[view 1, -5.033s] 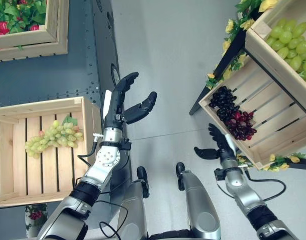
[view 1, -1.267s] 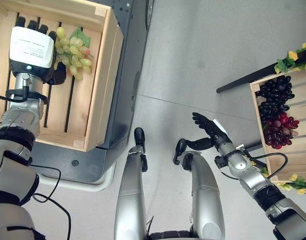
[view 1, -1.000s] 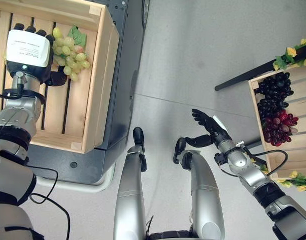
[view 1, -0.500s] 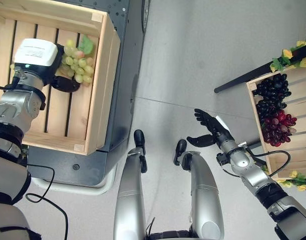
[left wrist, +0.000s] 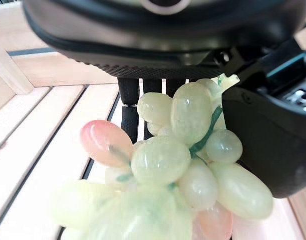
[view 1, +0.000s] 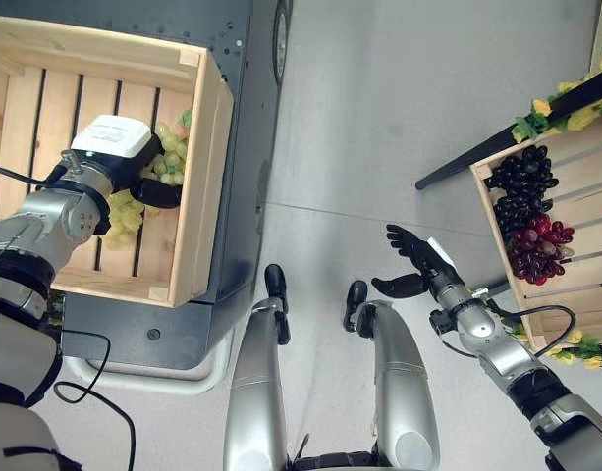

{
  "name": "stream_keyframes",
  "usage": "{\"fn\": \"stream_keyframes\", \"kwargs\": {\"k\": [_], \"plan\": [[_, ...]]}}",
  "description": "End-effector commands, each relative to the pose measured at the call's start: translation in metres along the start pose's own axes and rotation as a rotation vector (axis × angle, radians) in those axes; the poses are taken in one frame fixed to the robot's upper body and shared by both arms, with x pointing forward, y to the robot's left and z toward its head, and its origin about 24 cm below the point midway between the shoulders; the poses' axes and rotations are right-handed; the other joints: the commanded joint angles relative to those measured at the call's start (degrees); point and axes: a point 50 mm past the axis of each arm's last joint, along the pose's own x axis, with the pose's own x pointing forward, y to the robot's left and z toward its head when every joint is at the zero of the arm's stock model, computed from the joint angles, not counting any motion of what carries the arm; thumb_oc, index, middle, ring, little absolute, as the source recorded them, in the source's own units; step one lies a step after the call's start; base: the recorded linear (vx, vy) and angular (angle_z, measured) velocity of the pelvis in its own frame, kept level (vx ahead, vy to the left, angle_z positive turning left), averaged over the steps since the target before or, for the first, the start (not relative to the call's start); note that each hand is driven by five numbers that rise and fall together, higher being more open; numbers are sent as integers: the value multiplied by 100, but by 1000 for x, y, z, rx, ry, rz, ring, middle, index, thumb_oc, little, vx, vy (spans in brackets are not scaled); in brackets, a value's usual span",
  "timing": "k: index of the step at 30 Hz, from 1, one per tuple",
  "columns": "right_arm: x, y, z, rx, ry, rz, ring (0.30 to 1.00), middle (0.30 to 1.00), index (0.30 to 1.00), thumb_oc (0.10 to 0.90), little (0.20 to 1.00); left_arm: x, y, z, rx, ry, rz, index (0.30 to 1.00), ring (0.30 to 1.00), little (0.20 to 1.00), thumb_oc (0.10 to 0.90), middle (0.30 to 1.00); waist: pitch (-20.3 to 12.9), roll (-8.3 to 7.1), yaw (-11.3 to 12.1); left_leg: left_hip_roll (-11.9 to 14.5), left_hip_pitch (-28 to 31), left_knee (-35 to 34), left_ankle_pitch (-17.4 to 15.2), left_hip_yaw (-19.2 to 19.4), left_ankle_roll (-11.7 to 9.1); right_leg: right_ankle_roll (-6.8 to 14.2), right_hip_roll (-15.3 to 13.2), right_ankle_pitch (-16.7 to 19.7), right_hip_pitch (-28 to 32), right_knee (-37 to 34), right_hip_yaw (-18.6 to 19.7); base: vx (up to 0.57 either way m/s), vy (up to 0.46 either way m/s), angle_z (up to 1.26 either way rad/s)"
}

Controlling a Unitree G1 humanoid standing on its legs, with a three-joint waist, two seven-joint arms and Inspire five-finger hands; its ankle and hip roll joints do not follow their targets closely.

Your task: Pick up the fruits from the basket on one side to the basket on the other side

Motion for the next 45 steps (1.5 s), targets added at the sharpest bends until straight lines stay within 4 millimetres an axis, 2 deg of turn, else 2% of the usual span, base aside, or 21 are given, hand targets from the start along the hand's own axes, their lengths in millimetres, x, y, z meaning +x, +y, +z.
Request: {"fn": "stream_keyframes", "kwargs": {"k": [1,6,8,12,15,18,20,21,22,23,25,27,30,32,34,35,36,38,43,45], "plan": [[-5,-26,31,31,-205,-62,900,900,900,800,900,-2,24,0,-56,-29,184,300,300,300,400,300,-73,370,9,-195,782,189,-1111,270,47,11,290,130,630,-557,30,-5,-38,0],[-6,-21,31,36,-206,-57,900,900,900,800,900,-10,18,-9,-37,1,214,300,300,300,400,300,-73,415,5,-233,1103,99,-1124,272,43,10,300,98,914,-612,71,-11,-6,-1],[-6,-23,32,42,-209,-65,900,900,900,800,900,-12,20,-15,-35,30,240,300,300,300,400,300,-73,436,3,-253,1196,12,-1026,281,80,-34,304,177,998,-690,73,-52,-16,-2],[-10,-18,25,57,-201,-56,900,900,900,800,900,-23,16,-30,-66,123,329,300,300,300,400,300,-73,450,5,-296,1668,-126,-1044,236,95,-11,308,174,1443,-845,108,-1,-23,-4],[-13,-14,22,66,-203,-51,900,900,900,800,900,-30,15,-38,-128,172,417,300,300,300,400,300,-73,457,13,-324,1968,-233,-1046,214,101,5,316,190,1745,-995,113,8,-42,-6],[-18,-8,18,80,-207,-48,900,900,900,800,900,-39,11,-46,-326,247,521,300,300,300,400,300,-73,473,30,-382,2384,-405,-1050,171,102,29,327,194,2173,-1202,123,18,-61,-3],[-21,-1,16,86,-209,-48,900,900,900,800,900,-42,4,-44,-451,265,548,300,300,300,400,300,-89,490,51,-423,2631,-503,-1058,135,107,39,337,183,2419,-1298,135,40,-70,-1],[-23,6,14,95,-207,-48,900,900,900,800,900,-45,-8,-39,-574,268,548,300,300,300,400,300,-193,512,85,-458,2820,-660,-1037,97,97,54,339,188,2595,-1434,124,43,-65,2],[-23,7,14,98,-208,-46,900,900,900,800,900,-46,-9,-38,-616,268,555,300,300,300,400,300,-209,516,88,-464,2854,-692,-1030,88,96,58,341,192,2627,-1462,122,64,-96,3],[-25,13,12,110,-204,-39,900,900,900,800,900,-48,-20,-32,-759,260,547,300,300,300,400,300,-329,545,126,-488,3077,-941,-974,64,75,80,340,219,2828,-1678,95,37,-85,2],[-28,20,11,118,-204,-22,900,900,900,800,900,-52,-30,-26,-923,255,557,300,300,300,400,300,-469,573,157,-516,3320,-1229,-906,38,54,122,333,289,3057,-1961,63,41,-94,-2],[-30,24,10,124,-209,-12,900,900,900,800,900,-55,-36,-26,-1016,254,561,300,300,300,400,300,-584,594,173,-532,3471,-1430,-846,4,40,152,345,346,3213,-2162,51,41,-79,-5],[-34,29,10,135,-217,10,900,900,900,800,900,-64,-52,-22,-1223,256,582,300,300,300,400,300,-951,649,172,-559,3972,-2091,-684,-80,-21,213,432,528,3759,-2901,25,71,-84,0],[-35,29,9,135,-212,8,900,900,900,800,900,-66,-58,-17,-1269,246,585,300,300,300,400,300,-1137,676,162,-571,4211,-2396,-612,-140,-50,232,481,625,4044,-3259,35,59,-76,1],[-36,29,10,154,-221,2,900,900,900,800,900,-65,-60,-10,-1311,217,585,300,300,300,400,300,-1345,699,173,-582,4418,-2678,-524,-203,-73,260,505,741,4276,-3538,22,40,-92,8],[-36,29,10,156,-223,2,900,900,900,800,900,-65,-60,-9,-1314,216,586,300,300,300,400,300,-1348,700,172,-583,4434,-2695,-517,-208,-73,261,507,750,4295,-3557,19,42,-117,17],[-36,28,14,174,-241,9,900,900,900,800,900,-63,-61,-4,-1357,195,586,300,300,300,400,300,-1516,706,191,-583,4575,-2897,-453,-255,-86,286,519,838,4449,-3756,-4,28,-112,19],[-35,27,19,188,-267,11,900,900,900,800,900,-61,-59,1,-1415,165,588,300,300,300,400,300,-1622,704,204,-580,4661,-3007,-419,-274,-89,302,524,897,4546,-3882,-7,12,-113,14],[-17,30,47,262,-333,61,900,900,900,800,900,-44,-51,23,-1508,73,552,300,300,300,400,300,-1974,723,270,-562,4908,-3359,-318,-348,-119,320,555,1034,4838,-4247,-62,-8,-111,9],[-6,38,62,355,-348,129,900,900,900,800,900,-35,-38,35,-1530,-4,543,300,300,300,400,300,-2103,715,335,-560,5001,-3557,-237,-403,-134,328,568,1112,4960,-4437,-114,-38,-143,5]]}}
